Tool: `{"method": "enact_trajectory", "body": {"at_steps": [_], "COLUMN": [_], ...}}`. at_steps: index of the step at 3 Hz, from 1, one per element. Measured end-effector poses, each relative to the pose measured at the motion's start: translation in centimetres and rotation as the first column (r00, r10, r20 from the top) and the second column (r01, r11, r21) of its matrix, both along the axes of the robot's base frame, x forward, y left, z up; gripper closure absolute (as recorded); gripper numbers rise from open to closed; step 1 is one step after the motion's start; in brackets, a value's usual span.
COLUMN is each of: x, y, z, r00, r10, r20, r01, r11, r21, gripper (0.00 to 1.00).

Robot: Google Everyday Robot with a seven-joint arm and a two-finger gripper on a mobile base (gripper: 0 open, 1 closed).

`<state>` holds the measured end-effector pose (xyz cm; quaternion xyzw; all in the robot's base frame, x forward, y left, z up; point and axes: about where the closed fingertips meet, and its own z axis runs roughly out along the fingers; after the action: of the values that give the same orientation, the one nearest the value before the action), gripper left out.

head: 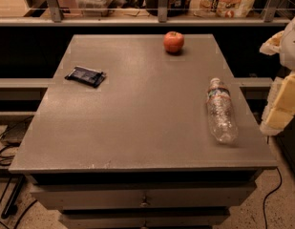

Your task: Place water bottle upright

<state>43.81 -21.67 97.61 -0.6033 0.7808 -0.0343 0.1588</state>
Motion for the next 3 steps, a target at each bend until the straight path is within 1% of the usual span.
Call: {"method": "enact_trajectory", "body": {"at_steps": [1,2,3], "x": [0.00,0.37,0.91], "y": [0.00,0.06,0.63], "z": [0.00,0.15,0.04], "r00": [1.0000,0.9984,0.9869], "r10": [0.000,-0.053,-0.153], "r20": [0.000,0.019,0.052], "r01": [0.000,0.053,0.150], "r11": [1.000,0.999,0.987], "r21": [0.000,0.012,0.054], "gripper": [0.00,0.00,0.00]}}
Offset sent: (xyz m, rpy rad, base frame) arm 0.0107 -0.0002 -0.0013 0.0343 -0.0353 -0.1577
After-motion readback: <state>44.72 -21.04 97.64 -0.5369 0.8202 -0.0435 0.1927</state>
